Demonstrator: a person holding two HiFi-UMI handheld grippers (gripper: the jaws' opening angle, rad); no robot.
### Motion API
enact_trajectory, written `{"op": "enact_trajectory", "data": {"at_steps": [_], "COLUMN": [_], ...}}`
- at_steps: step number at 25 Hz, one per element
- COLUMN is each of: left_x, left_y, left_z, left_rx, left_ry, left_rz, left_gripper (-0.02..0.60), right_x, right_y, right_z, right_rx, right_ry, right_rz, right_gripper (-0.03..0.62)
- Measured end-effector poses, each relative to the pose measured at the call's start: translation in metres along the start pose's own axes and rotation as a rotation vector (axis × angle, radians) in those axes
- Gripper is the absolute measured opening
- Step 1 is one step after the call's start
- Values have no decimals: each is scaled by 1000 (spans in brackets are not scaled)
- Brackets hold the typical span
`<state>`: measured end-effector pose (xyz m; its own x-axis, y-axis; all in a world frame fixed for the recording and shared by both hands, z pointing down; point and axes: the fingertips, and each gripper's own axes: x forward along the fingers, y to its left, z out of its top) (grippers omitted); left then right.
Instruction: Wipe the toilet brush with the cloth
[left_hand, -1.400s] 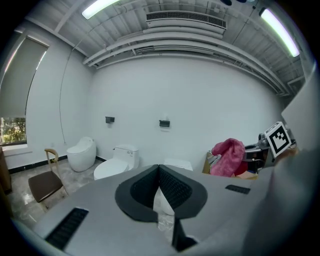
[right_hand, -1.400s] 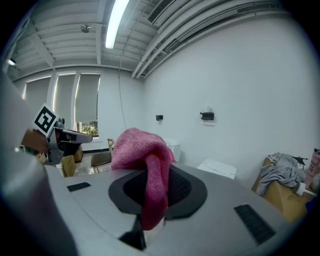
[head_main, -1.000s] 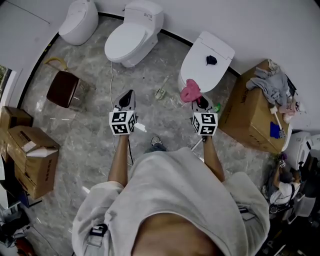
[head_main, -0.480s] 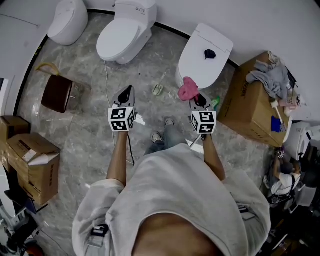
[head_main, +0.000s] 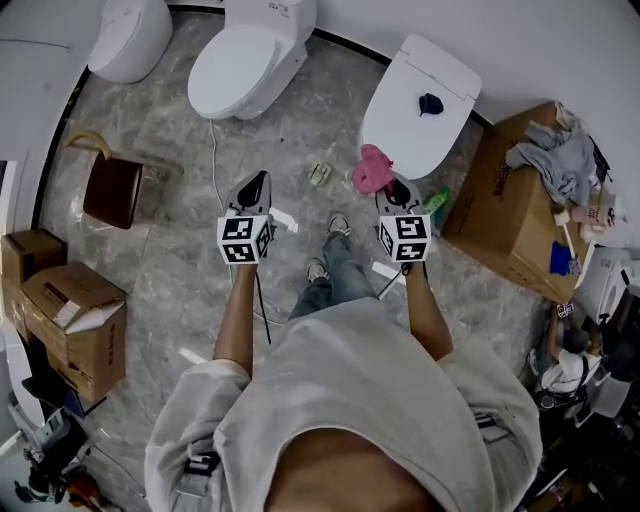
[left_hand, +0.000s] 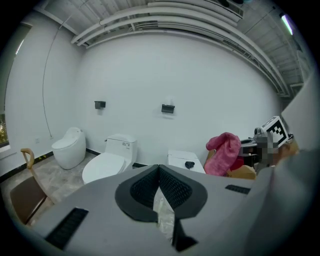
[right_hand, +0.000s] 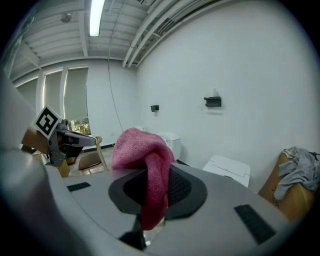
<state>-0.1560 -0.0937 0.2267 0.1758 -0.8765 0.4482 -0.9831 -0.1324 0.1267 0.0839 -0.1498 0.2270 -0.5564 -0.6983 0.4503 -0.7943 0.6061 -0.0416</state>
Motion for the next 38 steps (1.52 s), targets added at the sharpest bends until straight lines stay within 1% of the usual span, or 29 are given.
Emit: {"op": "enact_trajectory", "data": {"at_steps": [5,9,13,18,22,26,31,38], "left_x": [43,77,103,124,137,152,166,200], "left_y": [-2,3,6,2,1,9,15,30], "left_z": [-5,-11,-29,-58,-87,-124,-181,-260], "left_rx": [-4,-19,-33,-58,-67,-71,-78,-73], "left_ry": [50,70,97,129,130,113,104,86], "left_rz": [-3,5,8,-3,-19,-22,-24,-18], "left_gripper": [18,18,18,18,18,18,18,18], "right_x": [35,64,83,102,114,128,140,175], "right_y": [-21,-39,-48,-50,-47,-32,-11,-8], "right_z": [-12,-24,-43,-67,-88,-118,-173,-252], "right_rx": [33,52,81,92,101,90,81,57], "right_ry": [30,52,73,96,88,70,72,68], "right_rz": [21,29,33,44,39,55,84,116], "right_gripper": [64,64,63,64,64,63,64,64]}}
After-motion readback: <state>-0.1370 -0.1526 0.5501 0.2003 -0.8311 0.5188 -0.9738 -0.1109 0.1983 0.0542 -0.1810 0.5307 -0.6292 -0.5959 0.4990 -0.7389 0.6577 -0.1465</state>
